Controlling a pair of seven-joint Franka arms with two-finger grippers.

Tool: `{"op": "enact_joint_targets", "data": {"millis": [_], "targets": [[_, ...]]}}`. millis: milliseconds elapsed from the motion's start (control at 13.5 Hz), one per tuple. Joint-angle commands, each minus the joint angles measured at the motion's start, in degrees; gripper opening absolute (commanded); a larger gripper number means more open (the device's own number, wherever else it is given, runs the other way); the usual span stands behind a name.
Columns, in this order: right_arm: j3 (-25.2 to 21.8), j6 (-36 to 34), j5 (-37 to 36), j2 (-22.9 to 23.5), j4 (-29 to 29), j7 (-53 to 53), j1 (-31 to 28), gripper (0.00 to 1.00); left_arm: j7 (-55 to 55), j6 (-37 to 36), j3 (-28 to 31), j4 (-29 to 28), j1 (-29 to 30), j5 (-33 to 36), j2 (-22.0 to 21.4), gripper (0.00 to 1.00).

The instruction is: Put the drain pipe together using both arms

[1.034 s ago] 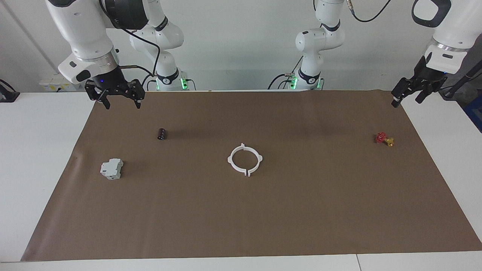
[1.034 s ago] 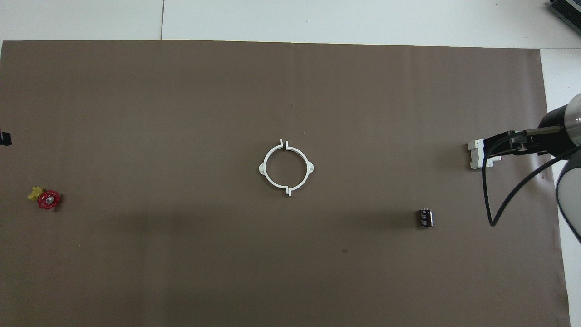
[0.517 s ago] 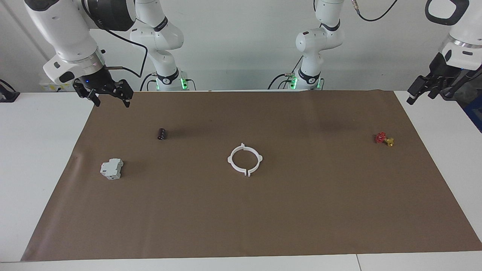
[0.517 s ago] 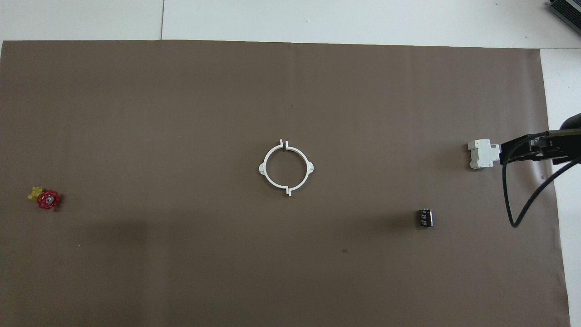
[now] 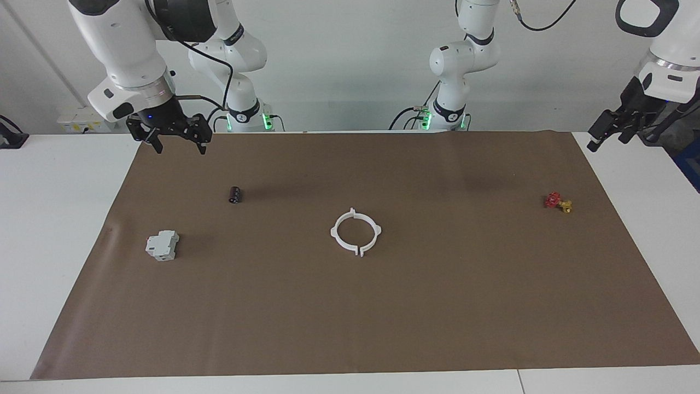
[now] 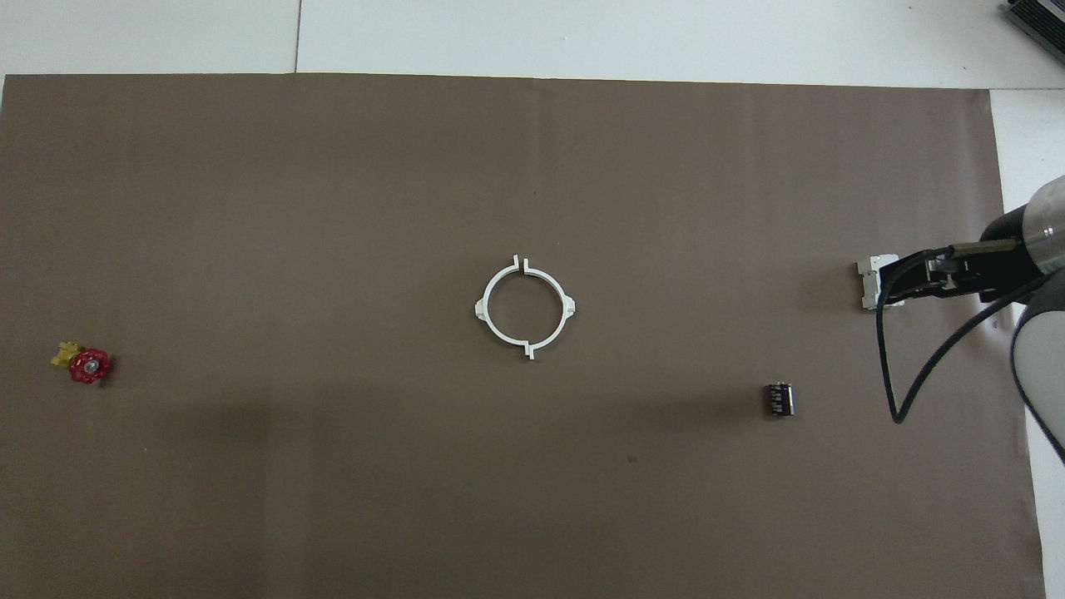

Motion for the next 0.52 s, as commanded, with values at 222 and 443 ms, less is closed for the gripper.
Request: {"op": "enact_joint_targets", "data": {"millis": [222,443], "targets": [[-0.53,-0.99,0.47,-0.66,0.03,0.43,-1.33,1.0,-0.13,-0.94,0.28,-1.06,0.57,0.69,-1.27,1.0],[-0.53,-2.21,1.69,-0.66,1.08,0.52,-1.33,1.0,-0.13,-0.59,0.1,-0.97,-0.48,0.69,-1.27,1.0]]}}
